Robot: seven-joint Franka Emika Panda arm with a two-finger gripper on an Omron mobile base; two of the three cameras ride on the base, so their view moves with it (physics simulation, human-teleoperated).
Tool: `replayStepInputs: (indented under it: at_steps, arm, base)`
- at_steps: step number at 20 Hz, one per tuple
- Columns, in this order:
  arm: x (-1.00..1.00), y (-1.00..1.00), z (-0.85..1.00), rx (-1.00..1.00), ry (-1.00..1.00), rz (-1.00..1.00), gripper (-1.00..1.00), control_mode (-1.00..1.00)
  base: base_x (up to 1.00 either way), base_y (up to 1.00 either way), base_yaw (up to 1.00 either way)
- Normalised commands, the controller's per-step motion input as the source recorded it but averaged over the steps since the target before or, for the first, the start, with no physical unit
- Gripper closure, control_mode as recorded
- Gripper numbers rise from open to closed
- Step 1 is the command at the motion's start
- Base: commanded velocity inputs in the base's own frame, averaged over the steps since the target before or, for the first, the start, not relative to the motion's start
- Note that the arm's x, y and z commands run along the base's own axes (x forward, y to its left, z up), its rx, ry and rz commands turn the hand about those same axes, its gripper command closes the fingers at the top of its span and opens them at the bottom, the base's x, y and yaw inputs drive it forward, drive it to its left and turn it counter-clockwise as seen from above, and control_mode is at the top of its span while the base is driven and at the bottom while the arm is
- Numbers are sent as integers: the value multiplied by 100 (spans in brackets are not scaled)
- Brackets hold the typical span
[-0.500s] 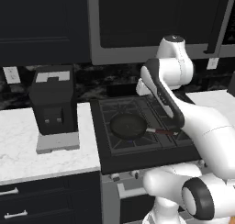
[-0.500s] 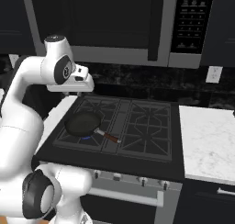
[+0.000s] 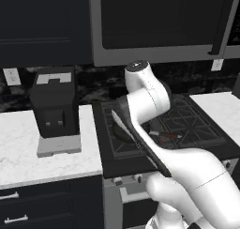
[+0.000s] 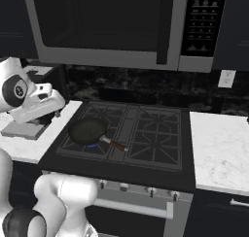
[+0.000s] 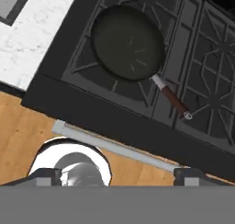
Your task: Turn off the front left burner of the stove.
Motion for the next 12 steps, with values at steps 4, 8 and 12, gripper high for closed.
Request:
replayStepInputs:
  at_steps: [4,8,12]
  arm:
    - [-95,100,-90,-62,0,38,-100,-100]
    - [-63,85,-99,-64,0,40,-100,-100]
    - [-34,51,-100,-56,0,36,-100,-100]
  base:
    - [0,0,0]
    - [0,0,0]
    - [0,0,0]
